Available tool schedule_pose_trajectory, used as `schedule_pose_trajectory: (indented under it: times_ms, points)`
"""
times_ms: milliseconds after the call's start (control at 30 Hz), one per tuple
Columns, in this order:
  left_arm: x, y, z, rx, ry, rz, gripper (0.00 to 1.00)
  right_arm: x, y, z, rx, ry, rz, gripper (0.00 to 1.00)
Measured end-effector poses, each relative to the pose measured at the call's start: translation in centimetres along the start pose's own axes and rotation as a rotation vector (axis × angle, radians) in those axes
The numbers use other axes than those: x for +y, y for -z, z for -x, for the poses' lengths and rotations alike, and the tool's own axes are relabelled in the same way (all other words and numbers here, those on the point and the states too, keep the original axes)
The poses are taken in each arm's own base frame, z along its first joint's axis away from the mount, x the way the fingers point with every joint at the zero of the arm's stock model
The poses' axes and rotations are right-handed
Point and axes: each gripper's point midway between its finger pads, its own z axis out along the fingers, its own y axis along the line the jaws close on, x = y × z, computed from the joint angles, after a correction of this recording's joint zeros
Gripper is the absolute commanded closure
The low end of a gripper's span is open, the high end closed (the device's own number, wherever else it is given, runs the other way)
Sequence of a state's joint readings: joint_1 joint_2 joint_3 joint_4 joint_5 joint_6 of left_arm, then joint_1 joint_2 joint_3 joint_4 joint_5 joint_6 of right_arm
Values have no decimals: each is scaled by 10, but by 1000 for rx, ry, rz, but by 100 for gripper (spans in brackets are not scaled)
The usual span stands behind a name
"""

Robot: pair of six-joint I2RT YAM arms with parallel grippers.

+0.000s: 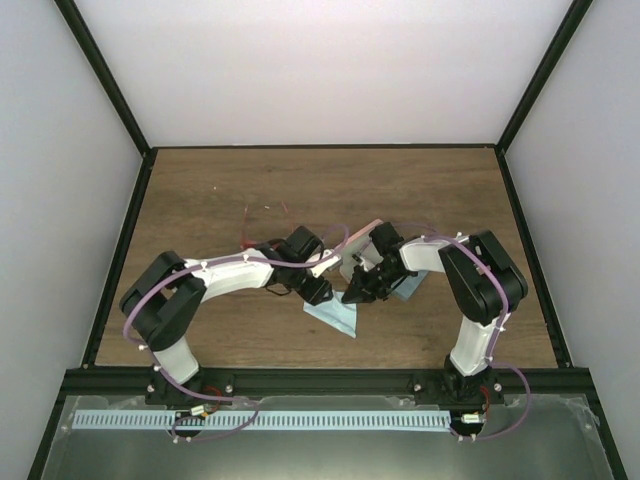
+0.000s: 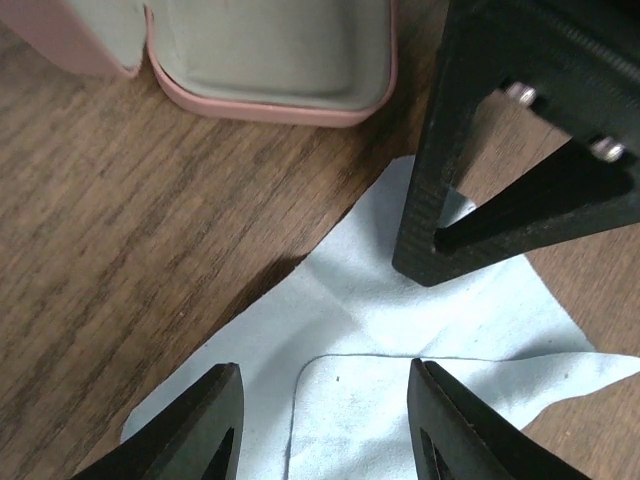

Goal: Organize the sunglasses
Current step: Adjust the glasses cleaning cloth at the center of the board.

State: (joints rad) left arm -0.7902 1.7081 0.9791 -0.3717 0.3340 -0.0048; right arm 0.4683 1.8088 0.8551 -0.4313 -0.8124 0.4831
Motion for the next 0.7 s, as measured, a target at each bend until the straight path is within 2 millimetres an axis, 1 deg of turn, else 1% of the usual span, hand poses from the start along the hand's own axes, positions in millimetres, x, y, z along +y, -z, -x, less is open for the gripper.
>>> schedule_pose_trajectory:
  times_ms: [33, 167, 267, 433, 533, 633, 700]
  points:
    - [0, -2, -3, 9, -2, 0, 55, 0, 0, 0, 1, -1, 1, 99]
    - [2, -11, -13, 44, -5, -2, 67, 0, 0, 0, 3, -1, 3, 99]
    - [1, -18, -20, 68, -11, -5, 68, 0, 0, -1, 4, -1, 4, 99]
    - [-2, -20, -20, 67, -23, -10, 70, 0, -1, -1, 9, 0, 8, 99]
    - [-3, -21, -19, 66, -28, -14, 81, 1, -2, -2, 13, 0, 13, 99]
    - [-4, -24, -20, 67, -35, -16, 88, 1, -2, -2, 16, 5, 18, 99]
    - [-5, -24, -20, 67, -38, -17, 89, 1, -2, -2, 18, 6, 20, 99]
